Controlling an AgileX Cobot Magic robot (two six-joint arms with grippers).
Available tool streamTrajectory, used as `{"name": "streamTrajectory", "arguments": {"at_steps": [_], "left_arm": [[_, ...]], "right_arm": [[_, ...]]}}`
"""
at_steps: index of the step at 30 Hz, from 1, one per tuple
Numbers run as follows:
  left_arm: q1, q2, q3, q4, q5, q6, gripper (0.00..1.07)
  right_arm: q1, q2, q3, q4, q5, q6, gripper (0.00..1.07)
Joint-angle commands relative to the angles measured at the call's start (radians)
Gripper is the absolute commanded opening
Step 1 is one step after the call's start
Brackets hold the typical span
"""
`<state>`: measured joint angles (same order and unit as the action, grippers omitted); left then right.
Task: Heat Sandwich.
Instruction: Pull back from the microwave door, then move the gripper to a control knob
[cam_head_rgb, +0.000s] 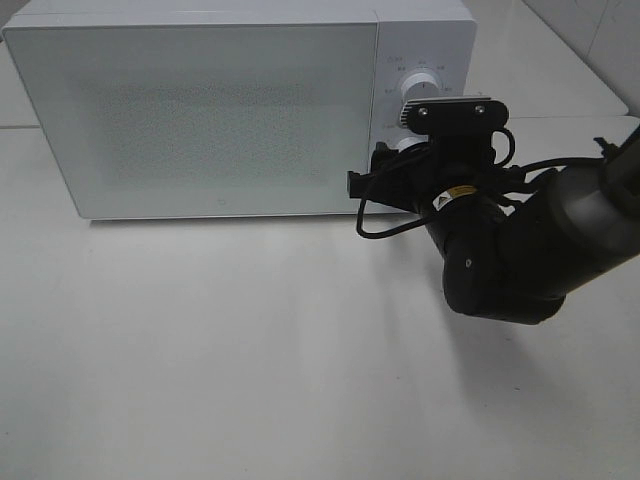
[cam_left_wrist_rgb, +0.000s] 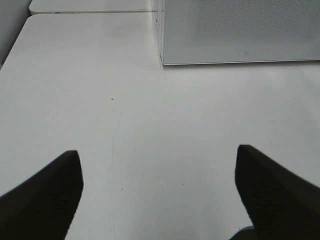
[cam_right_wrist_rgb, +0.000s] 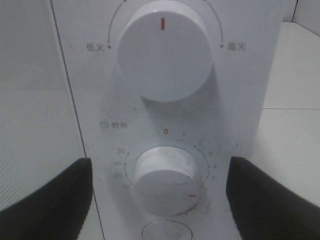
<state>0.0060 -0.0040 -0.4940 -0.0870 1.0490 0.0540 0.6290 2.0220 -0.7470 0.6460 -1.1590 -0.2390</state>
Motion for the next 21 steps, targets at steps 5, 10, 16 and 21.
{"name": "streamTrajectory", "arguments": {"at_steps": [5, 10, 16, 21], "left_arm": [[-0.006, -0.022, 0.003, 0.004, -0.013, -0.003, 0.77], [-0.006, -0.022, 0.003, 0.004, -0.013, -0.003, 0.77], [-0.006, -0.022, 0.003, 0.004, -0.013, -0.003, 0.77], [-0.006, -0.022, 0.003, 0.004, -0.013, -0.003, 0.77]], "right_arm": [[0.000, 0.041, -0.037, 0.001, -0.021, -0.029, 0.72], [0.000, 0.051, -0.044, 0.005, -0.026, -0.029, 0.71], [0.000, 0.053, -0.044, 0.015, -0.028, -0.029, 0.68], [0.000, 0.053, -0.044, 0.022, -0.028, -0.029, 0.68]]}}
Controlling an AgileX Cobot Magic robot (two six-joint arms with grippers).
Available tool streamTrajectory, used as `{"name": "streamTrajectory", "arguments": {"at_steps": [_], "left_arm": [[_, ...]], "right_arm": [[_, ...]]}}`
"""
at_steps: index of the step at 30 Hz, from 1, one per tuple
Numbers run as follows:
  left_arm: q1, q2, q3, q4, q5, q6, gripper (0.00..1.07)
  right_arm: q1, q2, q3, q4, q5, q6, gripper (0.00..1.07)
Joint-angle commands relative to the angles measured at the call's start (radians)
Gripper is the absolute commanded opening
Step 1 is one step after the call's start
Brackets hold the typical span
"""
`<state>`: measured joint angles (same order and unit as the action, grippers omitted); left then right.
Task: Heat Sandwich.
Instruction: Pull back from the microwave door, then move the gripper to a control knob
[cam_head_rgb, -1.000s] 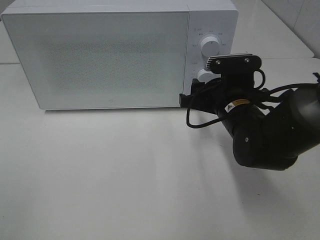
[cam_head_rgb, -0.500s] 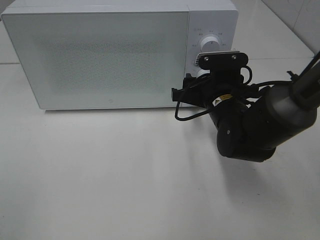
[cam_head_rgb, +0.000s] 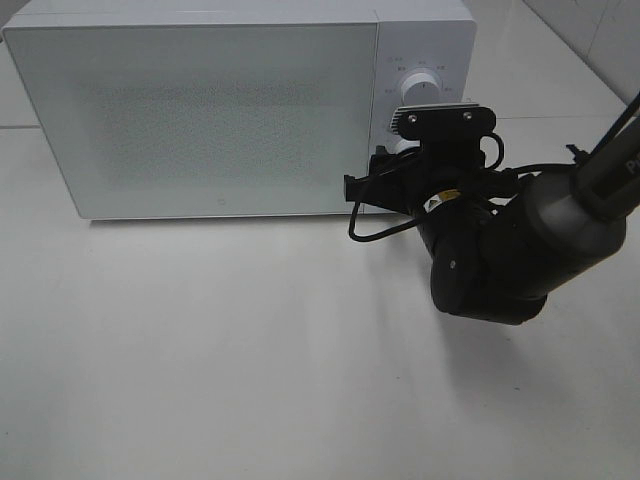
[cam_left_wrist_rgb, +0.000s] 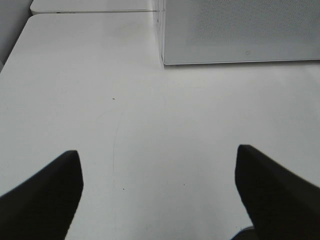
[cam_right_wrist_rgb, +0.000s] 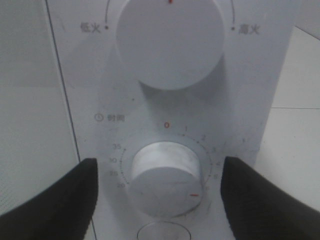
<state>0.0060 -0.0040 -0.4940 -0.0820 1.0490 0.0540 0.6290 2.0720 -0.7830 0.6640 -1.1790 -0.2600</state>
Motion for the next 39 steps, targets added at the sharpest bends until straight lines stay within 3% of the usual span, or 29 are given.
{"name": "streamTrajectory", "arguments": {"at_steps": [1, 21, 26, 28, 29, 30, 31, 39], "left_arm": [[-0.006, -0.022, 0.003, -0.001, -0.013, -0.003, 0.77], [-0.006, -0.022, 0.003, -0.001, -0.013, -0.003, 0.77], [-0.006, -0.022, 0.003, -0.001, -0.013, -0.003, 0.77], [-0.006, -0.022, 0.003, -0.001, -0.013, -0.003, 0.77], [-0.006, -0.022, 0.003, -0.001, -0.013, -0.003, 0.77], [-0.006, -0.022, 0.003, -0.001, -0.013, -0.003, 0.77], [-0.006, -0.022, 0.003, -0.001, -0.013, -0.002, 0.77], [-0.006, -0.022, 0.003, -0.001, -0.013, -0.002, 0.77]], "right_arm": [[0.000, 0.003, -0.008, 0.004, -0.008, -0.008, 0.68], [0.000, 0.042, -0.055, 0.008, -0.011, -0.009, 0.62], [0.000, 0.042, -0.055, 0.009, -0.015, -0.008, 0.45], [0.000, 0.042, -0.055, 0.009, -0.015, -0.004, 0.25], [0.000, 0.042, -0.055, 0.009, -0.015, -0.004, 0.25], [0.000, 0.042, -0.055, 0.009, -0.015, -0.003, 0.18], [0.000, 0.042, -0.055, 0.009, -0.018, 0.000, 0.00], [0.000, 0.041, -0.055, 0.009, -0.063, 0.012, 0.00]]}}
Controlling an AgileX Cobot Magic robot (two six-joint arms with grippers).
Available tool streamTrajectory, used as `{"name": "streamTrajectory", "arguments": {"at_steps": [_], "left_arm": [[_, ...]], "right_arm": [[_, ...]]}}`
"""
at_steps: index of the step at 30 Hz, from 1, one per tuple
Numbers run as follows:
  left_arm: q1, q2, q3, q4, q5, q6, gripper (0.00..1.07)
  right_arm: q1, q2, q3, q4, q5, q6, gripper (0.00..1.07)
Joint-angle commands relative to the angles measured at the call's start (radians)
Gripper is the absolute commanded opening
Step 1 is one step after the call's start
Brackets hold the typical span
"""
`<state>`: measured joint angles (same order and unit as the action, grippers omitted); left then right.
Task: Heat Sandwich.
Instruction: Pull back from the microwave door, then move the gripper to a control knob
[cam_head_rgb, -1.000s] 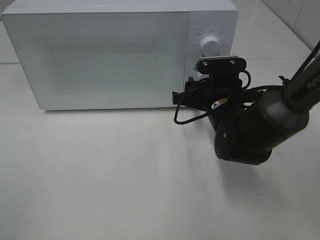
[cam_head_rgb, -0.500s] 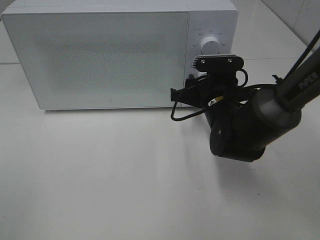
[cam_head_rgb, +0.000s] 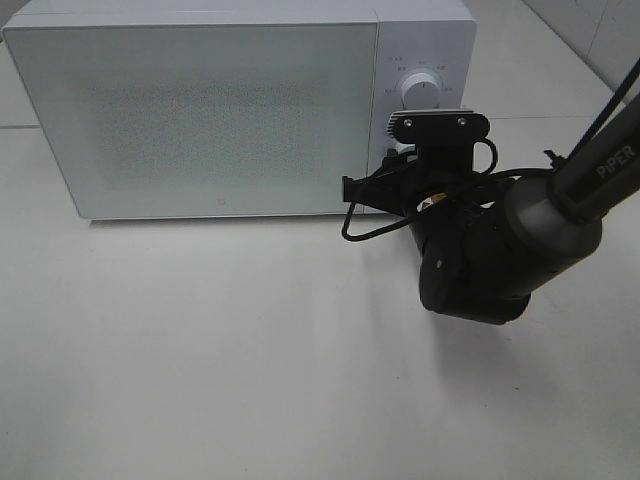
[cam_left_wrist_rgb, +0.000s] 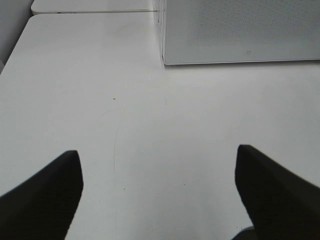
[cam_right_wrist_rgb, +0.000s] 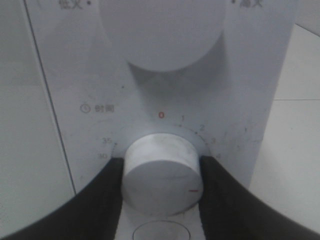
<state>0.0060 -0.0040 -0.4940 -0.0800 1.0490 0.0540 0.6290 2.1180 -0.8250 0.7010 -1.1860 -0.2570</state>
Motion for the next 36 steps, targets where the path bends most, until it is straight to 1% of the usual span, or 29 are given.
{"name": "streamTrajectory", "arguments": {"at_steps": [1, 3, 4, 8, 11, 12, 13, 15, 16, 17, 20, 21, 22, 25, 26, 27, 30, 32, 33, 34, 35, 36], "left_arm": [[-0.006, -0.022, 0.003, -0.003, -0.013, -0.002, 0.77], [-0.006, -0.022, 0.003, -0.003, -0.013, -0.002, 0.77], [-0.006, -0.022, 0.003, -0.003, -0.013, -0.002, 0.77], [-0.006, -0.022, 0.003, -0.003, -0.013, -0.002, 0.77], [-0.006, -0.022, 0.003, -0.003, -0.013, -0.002, 0.77], [-0.006, -0.022, 0.003, -0.003, -0.013, -0.002, 0.77], [-0.006, -0.022, 0.003, -0.003, -0.013, -0.002, 0.77], [-0.006, -0.022, 0.003, -0.003, -0.013, -0.002, 0.77], [-0.006, -0.022, 0.003, -0.003, -0.013, -0.002, 0.77], [-0.006, -0.022, 0.003, -0.003, -0.013, -0.002, 0.77], [-0.006, -0.022, 0.003, -0.003, -0.013, -0.002, 0.77], [-0.006, -0.022, 0.003, -0.003, -0.013, -0.002, 0.77], [-0.006, -0.022, 0.003, -0.003, -0.013, -0.002, 0.77], [-0.006, -0.022, 0.003, -0.003, -0.013, -0.002, 0.77], [-0.006, -0.022, 0.003, -0.003, -0.013, -0.002, 0.77], [-0.006, -0.022, 0.003, -0.003, -0.013, -0.002, 0.77], [-0.006, -0.022, 0.003, -0.003, -0.013, -0.002, 0.77], [-0.006, -0.022, 0.003, -0.003, -0.013, -0.002, 0.77], [-0.006, -0.022, 0.003, -0.003, -0.013, -0.002, 0.77], [-0.006, -0.022, 0.003, -0.003, -0.013, -0.002, 0.77], [-0.006, -0.022, 0.003, -0.003, -0.013, -0.002, 0.77], [-0.006, -0.022, 0.003, -0.003, -0.013, -0.002, 0.77]], "right_arm": [[0.000, -0.005, -0.013, -0.028, -0.059, 0.019, 0.00], [0.000, -0.006, -0.013, -0.028, -0.060, 0.038, 0.00], [0.000, -0.006, -0.013, -0.028, -0.060, 0.090, 0.00], [0.000, -0.006, -0.013, -0.028, -0.060, 0.165, 0.00], [0.000, -0.006, -0.013, -0.028, -0.060, 0.297, 0.00], [0.000, -0.006, -0.013, -0.028, -0.060, 0.297, 0.00], [0.000, -0.009, -0.013, -0.028, -0.060, 0.387, 0.00], [0.000, -0.011, -0.013, -0.028, -0.060, 0.490, 0.00], [0.000, -0.011, -0.013, -0.028, -0.066, 0.597, 0.00], [0.000, -0.011, -0.013, -0.028, -0.066, 0.597, 0.00], [0.000, -0.011, -0.013, -0.028, -0.069, 0.771, 0.00], [0.000, -0.011, -0.013, -0.028, -0.069, 0.771, 0.00], [0.000, -0.011, -0.013, -0.029, -0.084, 0.887, 0.00], [0.000, -0.011, -0.013, -0.036, -0.114, 1.045, 0.00], [0.000, -0.011, -0.013, -0.036, -0.114, 1.045, 0.00], [0.000, -0.011, -0.013, -0.036, -0.134, 1.165, 0.00], [0.000, -0.011, -0.013, -0.036, -0.166, 1.359, 0.00], [0.000, -0.011, -0.013, -0.036, -0.170, 1.392, 0.00], [0.000, -0.011, -0.013, -0.036, -0.170, 1.434, 0.00], [0.000, -0.011, -0.012, -0.035, -0.170, 1.528, 0.00], [0.000, -0.011, -0.012, -0.035, -0.170, 1.528, 0.00], [0.000, -0.011, -0.012, -0.035, -0.170, 1.576, 0.00]]}}
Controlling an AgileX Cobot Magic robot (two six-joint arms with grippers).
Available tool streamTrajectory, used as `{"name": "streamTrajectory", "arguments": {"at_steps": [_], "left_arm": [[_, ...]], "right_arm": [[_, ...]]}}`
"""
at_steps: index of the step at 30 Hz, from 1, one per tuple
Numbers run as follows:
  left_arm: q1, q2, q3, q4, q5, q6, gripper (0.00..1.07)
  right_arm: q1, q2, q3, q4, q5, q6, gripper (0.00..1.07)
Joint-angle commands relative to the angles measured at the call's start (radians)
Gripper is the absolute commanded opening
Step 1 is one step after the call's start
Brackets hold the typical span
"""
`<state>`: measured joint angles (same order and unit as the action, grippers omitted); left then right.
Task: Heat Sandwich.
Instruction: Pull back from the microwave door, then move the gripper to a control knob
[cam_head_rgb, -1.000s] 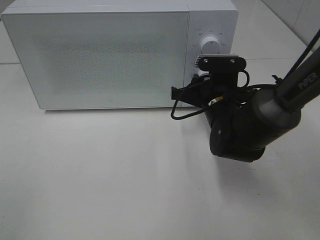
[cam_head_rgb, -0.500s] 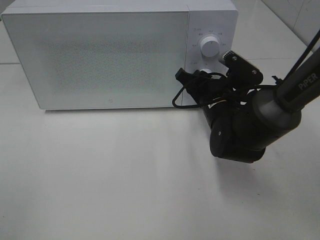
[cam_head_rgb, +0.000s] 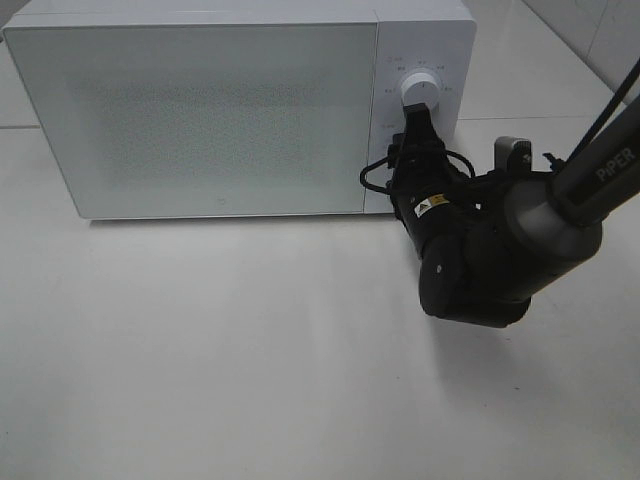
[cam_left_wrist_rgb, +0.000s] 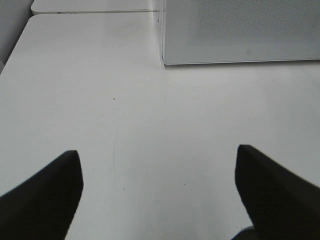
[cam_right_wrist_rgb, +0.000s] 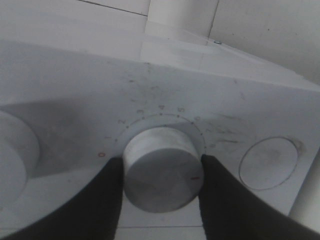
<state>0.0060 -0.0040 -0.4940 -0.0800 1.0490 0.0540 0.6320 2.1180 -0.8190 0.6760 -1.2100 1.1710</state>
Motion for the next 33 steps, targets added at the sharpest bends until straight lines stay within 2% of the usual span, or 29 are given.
{"name": "streamTrajectory", "arguments": {"at_steps": [1, 3, 7, 12, 23, 29, 30, 31, 32, 33], "left_arm": [[-0.006, -0.022, 0.003, -0.003, -0.013, -0.002, 0.77], [-0.006, -0.022, 0.003, -0.003, -0.013, -0.002, 0.77], [-0.006, -0.022, 0.003, -0.003, -0.013, -0.002, 0.77], [-0.006, -0.022, 0.003, -0.003, -0.013, -0.002, 0.77], [-0.006, -0.022, 0.003, -0.003, -0.013, -0.002, 0.77], [-0.006, -0.022, 0.003, -0.003, -0.013, -0.002, 0.77], [-0.006, -0.022, 0.003, -0.003, -0.013, -0.002, 0.77], [-0.006, -0.022, 0.003, -0.003, -0.013, -0.002, 0.77], [-0.006, -0.022, 0.003, -0.003, -0.013, -0.002, 0.77], [-0.006, -0.022, 0.003, -0.003, -0.013, -0.002, 0.77]], "right_arm": [[-0.003, -0.011, -0.018, -0.010, -0.146, 0.186, 0.00], [-0.003, -0.011, -0.018, -0.010, -0.146, 0.304, 0.00], [-0.003, -0.011, -0.018, -0.011, -0.146, 0.362, 0.00], [-0.003, -0.011, -0.018, -0.012, -0.146, 0.279, 0.00], [-0.003, -0.011, -0.017, -0.016, -0.146, 0.257, 0.01], [-0.003, -0.011, -0.017, -0.038, -0.146, 0.220, 0.24], [-0.003, -0.011, -0.017, -0.040, -0.146, 0.219, 0.36], [-0.003, -0.011, -0.017, -0.041, -0.146, 0.219, 0.42], [-0.003, -0.011, -0.017, -0.041, -0.146, 0.219, 0.42], [-0.003, -0.011, -0.017, -0.041, -0.146, 0.219, 0.48]]}}
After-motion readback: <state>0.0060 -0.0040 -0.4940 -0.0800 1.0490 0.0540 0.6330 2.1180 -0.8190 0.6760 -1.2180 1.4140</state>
